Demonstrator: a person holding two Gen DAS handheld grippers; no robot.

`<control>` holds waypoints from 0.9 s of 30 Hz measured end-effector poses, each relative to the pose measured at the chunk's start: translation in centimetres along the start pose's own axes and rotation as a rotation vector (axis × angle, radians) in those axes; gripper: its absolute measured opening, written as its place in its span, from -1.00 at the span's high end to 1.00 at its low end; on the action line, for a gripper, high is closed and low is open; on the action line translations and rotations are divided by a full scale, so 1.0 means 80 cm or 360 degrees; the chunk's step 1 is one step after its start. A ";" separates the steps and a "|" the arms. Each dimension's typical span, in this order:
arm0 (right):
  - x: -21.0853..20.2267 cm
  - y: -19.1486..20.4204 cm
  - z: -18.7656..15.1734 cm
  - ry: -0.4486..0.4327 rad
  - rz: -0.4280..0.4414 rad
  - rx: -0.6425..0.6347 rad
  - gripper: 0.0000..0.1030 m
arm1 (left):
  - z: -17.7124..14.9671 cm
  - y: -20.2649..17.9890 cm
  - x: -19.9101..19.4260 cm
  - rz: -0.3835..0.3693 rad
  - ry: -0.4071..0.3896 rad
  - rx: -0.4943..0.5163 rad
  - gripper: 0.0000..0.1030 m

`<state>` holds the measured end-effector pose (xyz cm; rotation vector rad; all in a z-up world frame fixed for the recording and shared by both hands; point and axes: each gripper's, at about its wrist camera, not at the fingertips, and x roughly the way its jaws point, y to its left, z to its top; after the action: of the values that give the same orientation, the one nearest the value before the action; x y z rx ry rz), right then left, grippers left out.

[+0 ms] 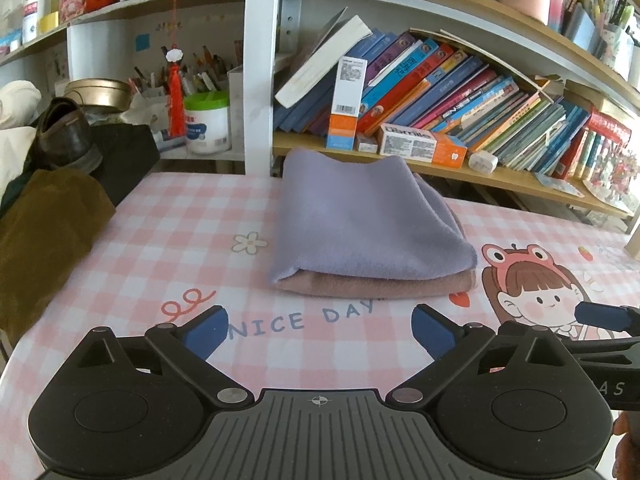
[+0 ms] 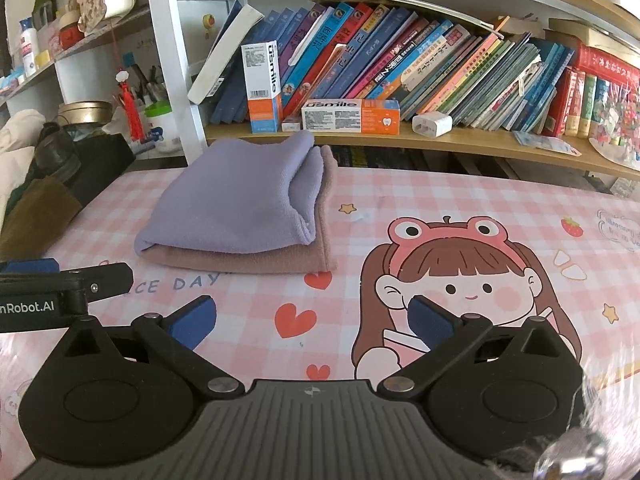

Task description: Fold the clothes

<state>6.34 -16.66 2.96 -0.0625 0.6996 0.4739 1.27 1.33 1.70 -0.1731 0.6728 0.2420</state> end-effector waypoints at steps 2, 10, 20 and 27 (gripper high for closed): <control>0.000 0.000 0.000 0.0000 0.0000 0.0002 -1.00 | 0.000 0.000 0.000 -0.0003 -0.0002 0.0000 -0.94; 0.001 -0.001 -0.001 0.0004 -0.0007 0.0012 -1.00 | 0.000 0.001 -0.001 -0.0007 0.0004 0.0000 -0.96; 0.001 -0.001 -0.002 0.0007 -0.0008 0.0017 -1.00 | 0.000 0.000 0.000 0.0003 0.0017 -0.0002 -0.96; 0.000 0.000 -0.002 0.0005 -0.0012 0.0019 -1.00 | 0.000 0.000 -0.001 -0.0001 0.0019 -0.0005 -0.96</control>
<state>6.26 -16.70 2.80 -0.0546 0.7052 0.4622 1.21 1.36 1.77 -0.1782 0.6841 0.2414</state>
